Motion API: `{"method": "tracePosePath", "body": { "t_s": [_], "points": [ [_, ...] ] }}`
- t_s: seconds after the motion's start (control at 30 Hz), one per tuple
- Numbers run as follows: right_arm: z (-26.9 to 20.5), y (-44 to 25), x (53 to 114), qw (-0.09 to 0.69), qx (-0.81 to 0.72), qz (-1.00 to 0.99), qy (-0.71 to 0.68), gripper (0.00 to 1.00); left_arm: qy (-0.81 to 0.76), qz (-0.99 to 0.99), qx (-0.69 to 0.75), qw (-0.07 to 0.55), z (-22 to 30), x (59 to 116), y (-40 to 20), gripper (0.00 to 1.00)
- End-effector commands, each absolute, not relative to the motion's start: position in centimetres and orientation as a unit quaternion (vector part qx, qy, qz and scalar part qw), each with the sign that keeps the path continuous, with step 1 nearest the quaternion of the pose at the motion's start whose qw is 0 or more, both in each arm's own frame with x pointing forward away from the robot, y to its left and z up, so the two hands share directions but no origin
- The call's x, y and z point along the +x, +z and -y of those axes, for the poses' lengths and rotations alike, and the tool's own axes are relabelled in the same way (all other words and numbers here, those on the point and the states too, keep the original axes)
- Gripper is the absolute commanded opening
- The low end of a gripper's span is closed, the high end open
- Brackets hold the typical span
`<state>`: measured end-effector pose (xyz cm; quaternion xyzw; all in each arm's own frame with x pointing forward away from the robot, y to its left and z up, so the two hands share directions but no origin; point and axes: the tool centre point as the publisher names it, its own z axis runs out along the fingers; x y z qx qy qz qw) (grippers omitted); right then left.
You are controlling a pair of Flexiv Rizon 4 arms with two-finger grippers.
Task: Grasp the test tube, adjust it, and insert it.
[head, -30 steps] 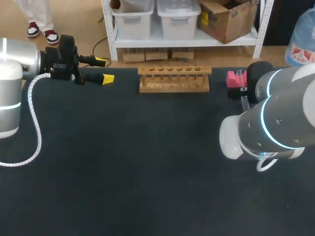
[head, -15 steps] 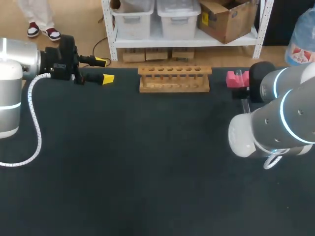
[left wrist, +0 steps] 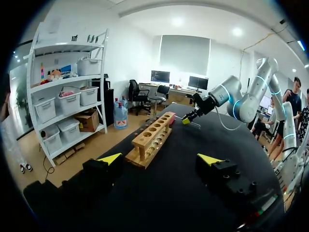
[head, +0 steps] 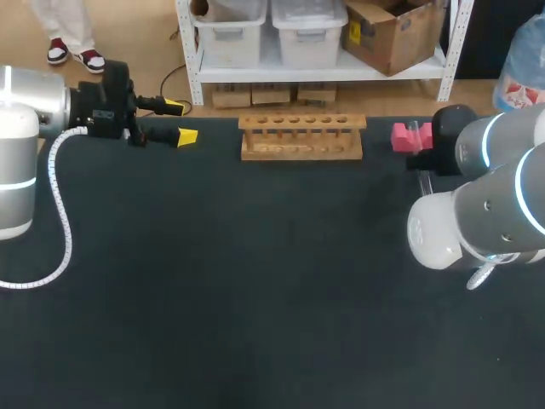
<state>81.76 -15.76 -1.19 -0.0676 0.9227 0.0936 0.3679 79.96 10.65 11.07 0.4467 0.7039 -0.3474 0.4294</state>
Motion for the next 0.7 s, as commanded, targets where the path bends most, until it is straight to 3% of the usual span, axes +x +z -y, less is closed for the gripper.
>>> {"method": "tracePosePath", "body": {
  "t_s": [0.03, 0.5, 0.7],
  "points": [
    [15.96, -1.12, 81.86, 0.362, -0.087, -0.918, 0.141, 0.45, -0.347, -0.703, 0.446, 0.433, -10.67, 79.80, 10.95, 1.00],
    [15.89, -1.30, 81.53, 0.354, -0.083, -0.921, 0.137, 0.30, -0.347, -0.703, 0.446, 0.433, -10.67, 79.80, 10.95, 1.00],
    [16.01, -1.53, 81.42, 0.351, -0.077, -0.923, 0.136, 0.09, -0.347, -0.703, 0.446, 0.433, -10.67, 79.80, 10.95, 1.00]
  ]
}}
